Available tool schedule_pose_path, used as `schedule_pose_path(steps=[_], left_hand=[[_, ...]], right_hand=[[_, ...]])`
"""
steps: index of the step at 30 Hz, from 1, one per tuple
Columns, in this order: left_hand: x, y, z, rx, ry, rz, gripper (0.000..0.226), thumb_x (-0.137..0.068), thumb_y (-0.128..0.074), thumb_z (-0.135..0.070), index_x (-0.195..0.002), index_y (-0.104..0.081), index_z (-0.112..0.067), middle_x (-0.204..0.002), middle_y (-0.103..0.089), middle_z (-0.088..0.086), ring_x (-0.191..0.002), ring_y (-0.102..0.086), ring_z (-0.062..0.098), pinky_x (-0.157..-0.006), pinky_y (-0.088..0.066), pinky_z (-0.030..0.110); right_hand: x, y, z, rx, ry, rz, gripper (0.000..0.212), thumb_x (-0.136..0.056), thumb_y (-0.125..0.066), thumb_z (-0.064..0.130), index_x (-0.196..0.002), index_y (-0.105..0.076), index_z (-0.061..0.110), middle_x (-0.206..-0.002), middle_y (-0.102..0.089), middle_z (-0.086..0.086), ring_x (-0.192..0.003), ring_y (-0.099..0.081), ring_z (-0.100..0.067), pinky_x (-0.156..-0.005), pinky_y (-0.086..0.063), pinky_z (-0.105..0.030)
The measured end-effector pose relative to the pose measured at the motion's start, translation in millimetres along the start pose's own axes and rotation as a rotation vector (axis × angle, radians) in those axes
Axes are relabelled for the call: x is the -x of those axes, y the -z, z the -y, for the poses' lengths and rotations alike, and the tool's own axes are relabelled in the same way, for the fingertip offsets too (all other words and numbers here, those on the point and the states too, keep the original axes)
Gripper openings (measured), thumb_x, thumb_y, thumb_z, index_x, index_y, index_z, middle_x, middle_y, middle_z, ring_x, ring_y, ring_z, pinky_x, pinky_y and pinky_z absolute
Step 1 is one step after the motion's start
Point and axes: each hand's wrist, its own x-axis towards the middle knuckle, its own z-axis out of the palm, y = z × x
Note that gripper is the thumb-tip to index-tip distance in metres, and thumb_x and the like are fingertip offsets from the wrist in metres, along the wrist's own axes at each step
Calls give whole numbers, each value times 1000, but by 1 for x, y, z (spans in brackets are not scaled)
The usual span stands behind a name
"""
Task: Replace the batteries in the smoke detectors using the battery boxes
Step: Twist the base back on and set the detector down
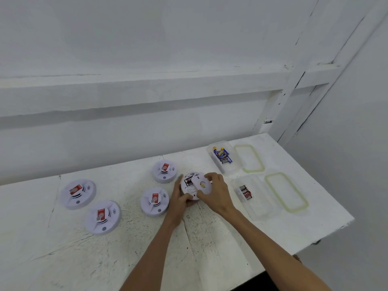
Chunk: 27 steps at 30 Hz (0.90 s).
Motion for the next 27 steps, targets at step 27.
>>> schedule_pose_path(steps=[27], left_hand=[[1,0,-2,94,59,-39,51,-90,-51,-15,-137,-38,0,-139,-60,25,-127,-61,43,-92,-61,53]], right_hand=[[-14,-2,-3,101,202,155,59,-77,-77,30,-130,-51,25,-129,-53,8,-110,-49,-20,-84,-45,-30]])
